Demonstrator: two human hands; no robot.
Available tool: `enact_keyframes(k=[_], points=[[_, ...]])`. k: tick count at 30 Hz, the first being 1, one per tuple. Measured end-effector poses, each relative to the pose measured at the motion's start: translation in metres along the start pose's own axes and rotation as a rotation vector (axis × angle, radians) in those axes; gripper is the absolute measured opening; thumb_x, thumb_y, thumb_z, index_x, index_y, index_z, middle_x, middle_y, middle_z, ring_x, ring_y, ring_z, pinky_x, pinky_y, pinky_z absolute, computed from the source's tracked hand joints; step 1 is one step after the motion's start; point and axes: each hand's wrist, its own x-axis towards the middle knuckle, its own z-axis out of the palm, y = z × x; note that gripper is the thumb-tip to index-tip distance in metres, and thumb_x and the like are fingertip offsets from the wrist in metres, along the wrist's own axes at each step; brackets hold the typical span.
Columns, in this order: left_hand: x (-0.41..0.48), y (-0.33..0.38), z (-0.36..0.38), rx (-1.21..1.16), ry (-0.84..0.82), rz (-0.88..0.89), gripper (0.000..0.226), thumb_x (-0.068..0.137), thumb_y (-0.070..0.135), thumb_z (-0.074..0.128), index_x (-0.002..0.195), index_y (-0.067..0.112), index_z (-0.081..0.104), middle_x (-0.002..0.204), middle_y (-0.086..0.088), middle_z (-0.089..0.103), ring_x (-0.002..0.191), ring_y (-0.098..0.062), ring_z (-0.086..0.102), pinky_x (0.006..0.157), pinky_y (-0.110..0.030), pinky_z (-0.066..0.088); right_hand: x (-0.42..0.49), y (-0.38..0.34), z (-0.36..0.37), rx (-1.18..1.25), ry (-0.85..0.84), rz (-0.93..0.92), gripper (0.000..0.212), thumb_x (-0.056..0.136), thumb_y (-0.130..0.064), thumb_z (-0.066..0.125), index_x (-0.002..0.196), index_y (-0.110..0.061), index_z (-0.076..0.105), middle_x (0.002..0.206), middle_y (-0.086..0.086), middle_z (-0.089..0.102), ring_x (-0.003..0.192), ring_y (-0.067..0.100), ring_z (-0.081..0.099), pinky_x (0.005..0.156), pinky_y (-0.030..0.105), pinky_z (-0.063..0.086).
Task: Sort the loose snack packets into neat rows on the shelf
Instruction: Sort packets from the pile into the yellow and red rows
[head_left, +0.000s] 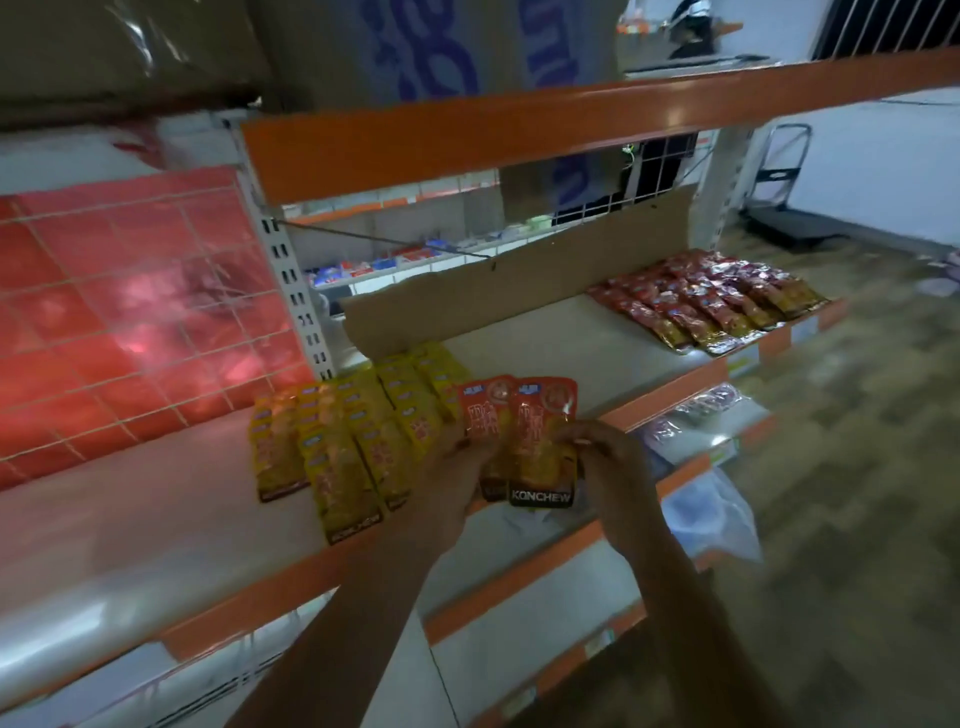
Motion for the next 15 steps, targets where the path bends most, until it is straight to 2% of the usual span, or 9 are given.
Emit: enact_keyframes(k=[2, 4, 6, 9, 12, 13, 15], points=[[0.013, -0.003, 0.022, 0.014, -0.004, -0.017, 0.014, 0.087, 0.006, 0.062, 0.091, 0.019, 0.067, 0.085, 0.001, 0.072, 0.077, -0.015, 0.068, 0.069, -0.030, 0.053, 0.009, 0.003, -0.021, 0.079, 0.098, 0.011, 0.046, 0.089, 0.008, 0.042, 0.070, -0.023, 0.071, 0.090, 0.009, 0.069, 0.082, 0.022, 0.066, 0.072, 0.034, 0.055], [0.031, -0.008, 0.041, 0.022, -0.005, -0.037, 0.011, 0.089, 0.007, 0.062, 0.089, 0.018, 0.066, 0.085, -0.001, 0.072, 0.076, -0.015, 0.066, 0.068, -0.028, 0.051, 0.020, 0.007, -0.041, 0.070, 0.149, -0.011, 0.036, 0.090, 0.005, 0.049, 0.076, -0.021, 0.070, 0.083, 0.002, 0.069, 0.077, 0.021, 0.065, 0.070, 0.033, 0.054], [0.051, -0.012, 0.063, 0.040, -0.010, -0.062, 0.005, 0.090, 0.011, 0.062, 0.090, 0.015, 0.065, 0.090, -0.006, 0.071, 0.077, -0.018, 0.066, 0.066, -0.028, 0.051, 0.035, 0.013, -0.061, 0.052, 0.172, -0.005, 0.030, 0.086, 0.001, 0.061, 0.078, -0.027, 0.070, 0.078, -0.007, 0.071, 0.077, 0.021, 0.067, 0.075, 0.038, 0.056], [0.085, -0.017, 0.099, 0.078, -0.035, -0.094, 0.004, 0.090, 0.012, 0.062, 0.093, 0.011, 0.065, 0.091, -0.012, 0.070, 0.076, -0.023, 0.067, 0.072, -0.035, 0.055, 0.068, 0.025, -0.089, 0.003, 0.220, 0.019, 0.016, 0.075, -0.011, 0.068, 0.081, -0.026, 0.070, 0.086, -0.002, 0.072, 0.084, 0.026, 0.068, 0.081, 0.049, 0.056], [0.123, -0.017, 0.138, 0.102, -0.064, -0.117, 0.006, 0.090, 0.009, 0.062, 0.095, 0.008, 0.065, 0.088, -0.013, 0.070, 0.067, -0.020, 0.068, 0.059, -0.031, 0.056, 0.109, 0.032, -0.116, -0.083, 0.255, 0.009, 0.020, 0.067, -0.022, 0.063, 0.086, -0.018, 0.068, 0.092, 0.002, 0.070, 0.090, 0.026, 0.067, 0.081, 0.052, 0.055], [0.137, -0.017, 0.150, 0.121, -0.067, -0.125, 0.004, 0.089, 0.011, 0.063, 0.092, 0.010, 0.065, 0.089, -0.012, 0.070, 0.070, -0.020, 0.069, 0.061, -0.032, 0.057, 0.124, 0.031, -0.123, -0.116, 0.264, 0.001, 0.022, 0.067, -0.022, 0.062, 0.087, -0.015, 0.068, 0.091, 0.001, 0.069, 0.090, 0.024, 0.066, 0.081, 0.050, 0.055], [0.164, -0.018, 0.171, 0.146, -0.063, -0.127, 0.003, 0.086, 0.014, 0.067, 0.088, 0.012, 0.067, 0.093, -0.014, 0.071, 0.082, -0.025, 0.069, 0.075, -0.039, 0.058, 0.154, 0.031, -0.140, -0.188, 0.280, -0.030, 0.020, 0.069, -0.019, 0.062, 0.086, -0.010, 0.068, 0.089, 0.000, 0.068, 0.087, 0.019, 0.064, 0.080, 0.044, 0.055]])
